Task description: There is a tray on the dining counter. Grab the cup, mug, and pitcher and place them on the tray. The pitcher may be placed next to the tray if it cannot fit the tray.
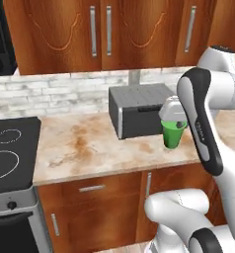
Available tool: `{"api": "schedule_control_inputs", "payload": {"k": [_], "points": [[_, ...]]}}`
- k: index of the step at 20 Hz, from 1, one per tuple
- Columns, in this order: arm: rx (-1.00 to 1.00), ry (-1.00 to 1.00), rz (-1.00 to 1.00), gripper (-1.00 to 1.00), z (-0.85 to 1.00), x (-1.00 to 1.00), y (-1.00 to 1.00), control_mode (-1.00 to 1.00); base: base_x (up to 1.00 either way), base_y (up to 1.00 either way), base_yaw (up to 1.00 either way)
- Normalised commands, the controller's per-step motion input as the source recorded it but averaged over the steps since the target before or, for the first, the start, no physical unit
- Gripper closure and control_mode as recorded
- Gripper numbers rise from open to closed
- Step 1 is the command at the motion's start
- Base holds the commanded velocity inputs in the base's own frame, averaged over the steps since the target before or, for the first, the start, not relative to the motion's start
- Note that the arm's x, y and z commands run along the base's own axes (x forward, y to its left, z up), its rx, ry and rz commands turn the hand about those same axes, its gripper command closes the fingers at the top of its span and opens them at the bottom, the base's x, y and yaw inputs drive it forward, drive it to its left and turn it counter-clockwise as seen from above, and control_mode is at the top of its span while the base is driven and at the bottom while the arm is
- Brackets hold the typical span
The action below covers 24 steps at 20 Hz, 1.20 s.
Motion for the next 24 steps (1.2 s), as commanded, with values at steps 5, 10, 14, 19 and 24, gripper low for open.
{"api": "schedule_control_inputs", "payload": {"k": [5, 10, 14, 19, 24], "points": [[0.0, 0.0, 0.0, 1.0, 0.0, 0.0, 0.0, 1.0, -0.35, 0.48, 0.86], [0.0, 0.0, 0.0, 1.0, 0.0, 0.0, 0.0, 1.0, -0.21, 0.55, 0.85], [0.0, 0.0, 0.0, 1.0, 0.0, 0.0, 0.0, 1.0, -0.06, 0.55, 0.83], [0.0, 0.0, 0.0, 1.0, 0.0, 0.0, 0.0, 1.0, 0.0, 0.53, 0.82], [0.0, 0.0, 0.0, 1.0, 0.0, 0.0, 0.0, 1.0, 0.0, 0.51, 0.82]]}}
